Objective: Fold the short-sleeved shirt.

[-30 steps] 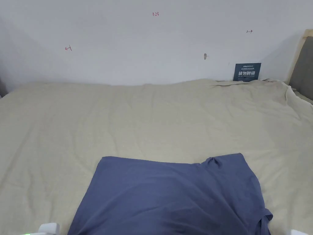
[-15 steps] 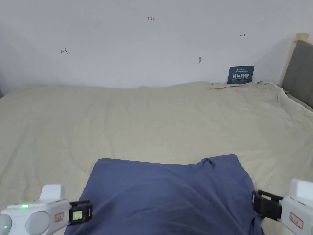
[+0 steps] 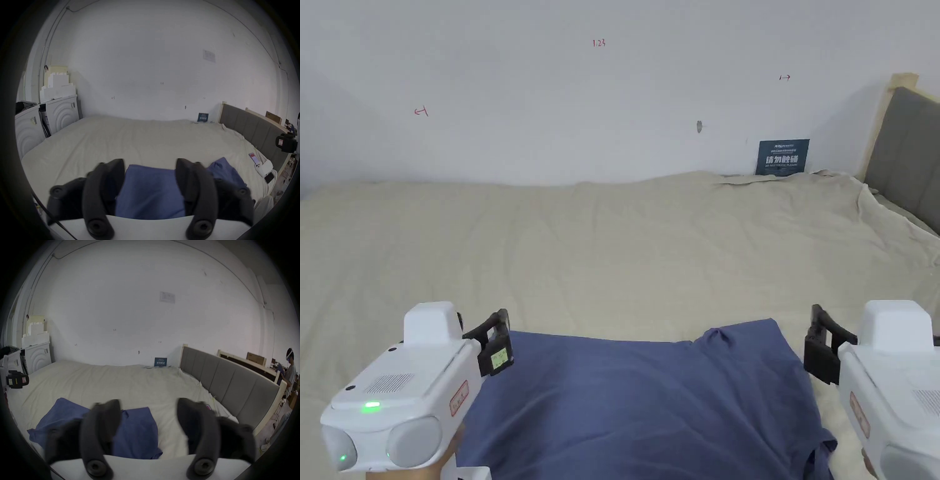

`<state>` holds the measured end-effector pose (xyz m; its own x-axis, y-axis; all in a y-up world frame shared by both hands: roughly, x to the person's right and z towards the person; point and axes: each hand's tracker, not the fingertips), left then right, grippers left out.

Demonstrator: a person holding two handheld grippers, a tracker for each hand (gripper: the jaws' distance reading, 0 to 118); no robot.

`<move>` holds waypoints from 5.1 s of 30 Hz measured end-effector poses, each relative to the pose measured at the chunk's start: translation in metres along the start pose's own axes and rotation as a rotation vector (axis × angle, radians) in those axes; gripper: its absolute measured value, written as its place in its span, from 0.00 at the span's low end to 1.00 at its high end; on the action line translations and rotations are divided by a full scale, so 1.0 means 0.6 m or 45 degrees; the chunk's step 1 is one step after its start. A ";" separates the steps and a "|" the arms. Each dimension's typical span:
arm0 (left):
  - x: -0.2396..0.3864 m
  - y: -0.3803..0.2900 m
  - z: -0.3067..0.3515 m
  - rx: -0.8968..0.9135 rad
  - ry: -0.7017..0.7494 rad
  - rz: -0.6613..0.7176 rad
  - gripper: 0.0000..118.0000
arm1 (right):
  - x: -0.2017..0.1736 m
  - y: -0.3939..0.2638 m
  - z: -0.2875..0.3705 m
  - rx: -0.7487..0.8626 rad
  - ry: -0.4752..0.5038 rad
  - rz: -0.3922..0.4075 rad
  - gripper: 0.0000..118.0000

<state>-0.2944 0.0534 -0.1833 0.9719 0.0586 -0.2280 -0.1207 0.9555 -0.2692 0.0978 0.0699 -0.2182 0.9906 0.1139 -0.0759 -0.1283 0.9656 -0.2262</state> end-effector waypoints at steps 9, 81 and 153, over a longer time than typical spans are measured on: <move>-0.006 0.003 -0.035 0.037 -0.056 0.039 0.00 | -0.020 0.008 -0.017 0.025 0.015 -0.023 0.00; -0.097 0.009 -0.388 -0.740 -0.177 -0.024 0.02 | 0.007 -0.190 -0.566 -0.990 0.125 -0.023 0.58; -0.105 0.421 -0.419 -0.166 0.090 -0.048 0.02 | 0.075 0.377 -0.468 0.060 0.313 -0.081 0.01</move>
<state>-0.4367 0.2185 -0.4724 0.9601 -0.0018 -0.2795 -0.1138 0.9108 -0.3970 0.1001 0.2278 -0.5455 0.9545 -0.0019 -0.2982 -0.0584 0.9794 -0.1932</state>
